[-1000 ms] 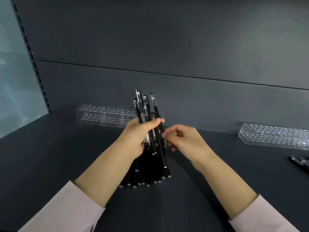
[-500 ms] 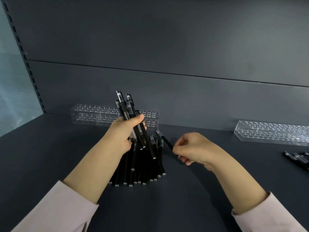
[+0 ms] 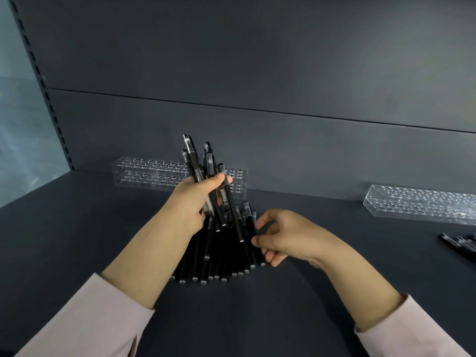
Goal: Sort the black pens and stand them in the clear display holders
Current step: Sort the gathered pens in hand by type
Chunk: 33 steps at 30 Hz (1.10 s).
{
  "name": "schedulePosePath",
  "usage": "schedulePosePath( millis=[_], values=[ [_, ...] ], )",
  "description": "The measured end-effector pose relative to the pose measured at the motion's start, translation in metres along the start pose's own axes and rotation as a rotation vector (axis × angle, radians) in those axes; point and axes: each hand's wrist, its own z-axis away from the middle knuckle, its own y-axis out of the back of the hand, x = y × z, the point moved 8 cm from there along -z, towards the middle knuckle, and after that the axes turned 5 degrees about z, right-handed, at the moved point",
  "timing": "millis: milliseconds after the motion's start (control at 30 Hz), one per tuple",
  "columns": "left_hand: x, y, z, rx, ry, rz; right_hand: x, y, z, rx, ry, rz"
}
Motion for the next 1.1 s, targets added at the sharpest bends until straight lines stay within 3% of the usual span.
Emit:
schedulePosePath(
  millis=[467,700,1100],
  values=[
    [-0.003,0.0,-0.004,-0.014,-0.019,-0.033,0.004,-0.001,-0.002,-0.029,-0.027,-0.156],
    [-0.008,-0.007,-0.004,-0.043,-0.024,-0.005,0.0,0.018,-0.009,0.212,0.041,-0.282],
    [-0.008,-0.02,0.003,-0.119,-0.03,0.023,-0.007,0.003,-0.013,0.155,0.14,-0.312]
  ],
)
